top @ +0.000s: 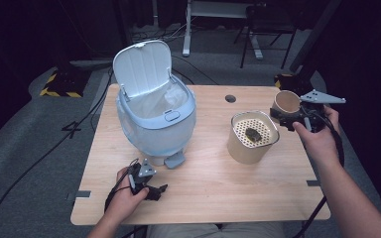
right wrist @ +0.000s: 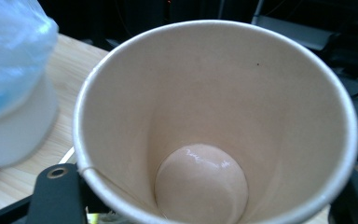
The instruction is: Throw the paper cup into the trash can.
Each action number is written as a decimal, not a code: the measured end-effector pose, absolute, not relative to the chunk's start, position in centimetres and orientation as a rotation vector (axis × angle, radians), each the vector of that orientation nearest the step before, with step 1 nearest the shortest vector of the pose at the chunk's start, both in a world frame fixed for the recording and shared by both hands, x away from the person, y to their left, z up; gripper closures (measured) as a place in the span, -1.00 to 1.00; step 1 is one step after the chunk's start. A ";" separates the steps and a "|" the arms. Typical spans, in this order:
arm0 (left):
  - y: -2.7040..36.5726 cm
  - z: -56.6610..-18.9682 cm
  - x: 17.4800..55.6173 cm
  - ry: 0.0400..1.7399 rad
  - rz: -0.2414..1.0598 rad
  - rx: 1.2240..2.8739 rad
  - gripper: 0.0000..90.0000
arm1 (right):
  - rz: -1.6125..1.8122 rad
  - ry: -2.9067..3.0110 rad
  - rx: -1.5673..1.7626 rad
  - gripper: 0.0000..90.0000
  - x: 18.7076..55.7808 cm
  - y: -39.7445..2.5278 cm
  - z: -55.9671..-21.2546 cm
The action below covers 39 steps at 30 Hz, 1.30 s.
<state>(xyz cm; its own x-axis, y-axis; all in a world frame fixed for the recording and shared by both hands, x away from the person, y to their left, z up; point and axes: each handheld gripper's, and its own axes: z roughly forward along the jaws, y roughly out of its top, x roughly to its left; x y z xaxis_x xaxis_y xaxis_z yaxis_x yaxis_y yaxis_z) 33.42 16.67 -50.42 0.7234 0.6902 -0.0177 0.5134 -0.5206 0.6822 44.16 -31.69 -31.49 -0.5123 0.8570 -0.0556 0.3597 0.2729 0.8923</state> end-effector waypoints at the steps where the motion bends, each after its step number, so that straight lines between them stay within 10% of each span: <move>1: 16.7 -50.4 33.4 0.906 0.332 2.243 -0.77 | 1.207 2.007 1.103 -0.38 44.2 -31.8 -31.4; 39: 16.4 -50.4 33.1 0.979 0.362 2.223 -0.79 | 1.312 2.289 0.780 -0.37 46.1 -22.4 -26.2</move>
